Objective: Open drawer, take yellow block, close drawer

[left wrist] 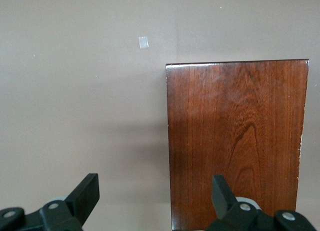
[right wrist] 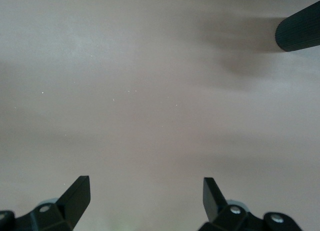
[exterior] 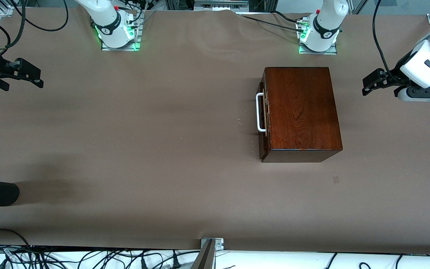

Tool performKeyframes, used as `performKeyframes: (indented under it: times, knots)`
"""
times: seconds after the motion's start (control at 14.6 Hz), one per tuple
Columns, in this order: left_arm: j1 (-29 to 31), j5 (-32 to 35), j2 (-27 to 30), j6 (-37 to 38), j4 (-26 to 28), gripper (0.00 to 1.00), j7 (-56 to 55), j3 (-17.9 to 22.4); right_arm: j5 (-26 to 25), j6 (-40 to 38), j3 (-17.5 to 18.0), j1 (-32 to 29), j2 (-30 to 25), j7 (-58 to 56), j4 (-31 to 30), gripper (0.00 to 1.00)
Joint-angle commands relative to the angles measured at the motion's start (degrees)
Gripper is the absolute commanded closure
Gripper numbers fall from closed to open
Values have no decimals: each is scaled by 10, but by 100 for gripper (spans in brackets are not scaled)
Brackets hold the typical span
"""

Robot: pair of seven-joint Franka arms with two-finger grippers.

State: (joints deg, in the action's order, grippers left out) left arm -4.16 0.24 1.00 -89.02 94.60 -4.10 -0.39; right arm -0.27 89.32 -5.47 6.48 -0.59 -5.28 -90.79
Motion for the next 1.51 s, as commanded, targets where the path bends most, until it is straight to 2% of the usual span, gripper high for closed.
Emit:
performKeyframes:
  times: [0.0, 0.96, 1.24, 1.44]
  knots:
    - [-3, 8, -7, 15, -16, 0, 2, -1, 2, -6, -2, 2, 0, 5, 4, 0]
    - [-2, 8, -10, 18, -17, 0, 1, -5, 2, -6, -2, 2, 0, 5, 4, 0]
    - [-3, 8, -10, 27, -18, 0, -2, -20, 2, -6, -1, 2, -1, 6, 4, 0]
    - [-4, 8, -11, 45, -22, 0, -4, -47, 2, -4, 0, 2, -1, 6, 5, 0]
